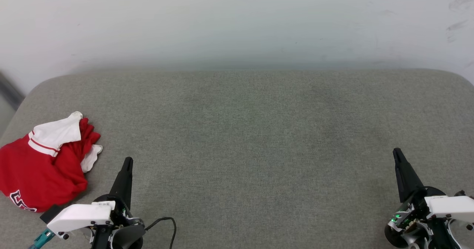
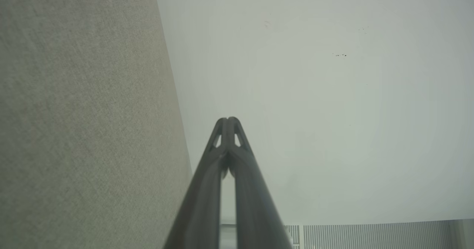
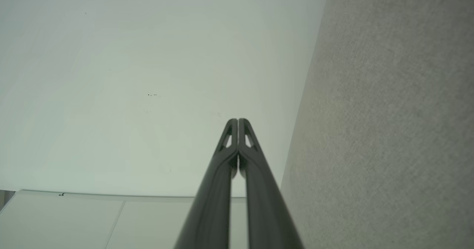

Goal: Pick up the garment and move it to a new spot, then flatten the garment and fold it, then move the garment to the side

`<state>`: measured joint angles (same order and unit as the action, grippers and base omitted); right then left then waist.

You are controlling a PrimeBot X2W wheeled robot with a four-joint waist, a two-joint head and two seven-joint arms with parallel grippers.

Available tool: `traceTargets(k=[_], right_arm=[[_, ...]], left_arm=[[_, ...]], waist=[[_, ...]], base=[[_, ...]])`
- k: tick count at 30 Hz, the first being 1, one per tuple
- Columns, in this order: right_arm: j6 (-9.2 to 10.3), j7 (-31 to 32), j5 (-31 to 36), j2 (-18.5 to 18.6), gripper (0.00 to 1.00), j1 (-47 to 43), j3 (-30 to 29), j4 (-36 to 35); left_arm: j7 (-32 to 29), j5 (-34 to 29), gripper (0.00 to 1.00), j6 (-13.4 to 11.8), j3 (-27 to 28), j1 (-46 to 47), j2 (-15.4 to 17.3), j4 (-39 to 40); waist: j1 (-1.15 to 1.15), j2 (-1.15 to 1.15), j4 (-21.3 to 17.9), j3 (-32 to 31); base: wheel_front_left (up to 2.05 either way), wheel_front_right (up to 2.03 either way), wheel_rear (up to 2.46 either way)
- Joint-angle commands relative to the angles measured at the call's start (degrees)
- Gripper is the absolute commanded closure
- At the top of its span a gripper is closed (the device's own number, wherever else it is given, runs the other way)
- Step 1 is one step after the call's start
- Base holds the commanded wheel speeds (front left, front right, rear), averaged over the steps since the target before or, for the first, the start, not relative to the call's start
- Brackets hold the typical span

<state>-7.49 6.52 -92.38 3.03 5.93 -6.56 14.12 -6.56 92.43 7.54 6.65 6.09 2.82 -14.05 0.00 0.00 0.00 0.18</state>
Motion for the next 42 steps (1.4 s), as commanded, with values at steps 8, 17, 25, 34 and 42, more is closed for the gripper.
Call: traceTargets(k=[8, 17, 25, 34, 42], right_arm=[[0.0, 0.0, -0.1, -0.3, 1.0, 0.6, 0.0, 0.1], [0.0, 0.0, -0.1, -0.3, 1.0, 0.6, 0.0, 0.1], [0.0, 0.0, -0.1, -0.3, 1.0, 0.6, 0.0, 0.1], [0.0, 0.0, -0.1, -0.3, 1.0, 0.6, 0.0, 0.1], [0.0, -0.4, 0.1, 0.0, 0.0, -0.5, 0.2, 0.3]], left_arm=[[-0.1, -0.1, 1.0, 0.1, 0.1, 0.3, -0.1, 0.0], [-0.1, -0.1, 1.0, 0.1, 0.1, 0.3, -0.1, 0.0], [-0.1, -0.1, 1.0, 0.1, 0.1, 0.3, -0.1, 0.0], [-0.1, 0.0, 1.0, 0.1, 0.1, 0.3, -0.1, 0.0], [0.4, -0.1, 0.0, 0.0, -0.6, -0.3, -0.1, -0.5]], waist=[[0.0, 0.0, 0.0, 0.0], [0.0, 0.0, 0.0, 0.0], [0.0, 0.0, 0.0, 0.0], [0.0, 0.0, 0.0, 0.0], [0.0, 0.0, 0.0, 0.0]], base=[[0.0, 0.0, 0.0], [0.0, 0.0, 0.0], [0.0, 0.0, 0.0], [0.0, 0.0, 0.0], [0.0, 0.0, 0.0]])
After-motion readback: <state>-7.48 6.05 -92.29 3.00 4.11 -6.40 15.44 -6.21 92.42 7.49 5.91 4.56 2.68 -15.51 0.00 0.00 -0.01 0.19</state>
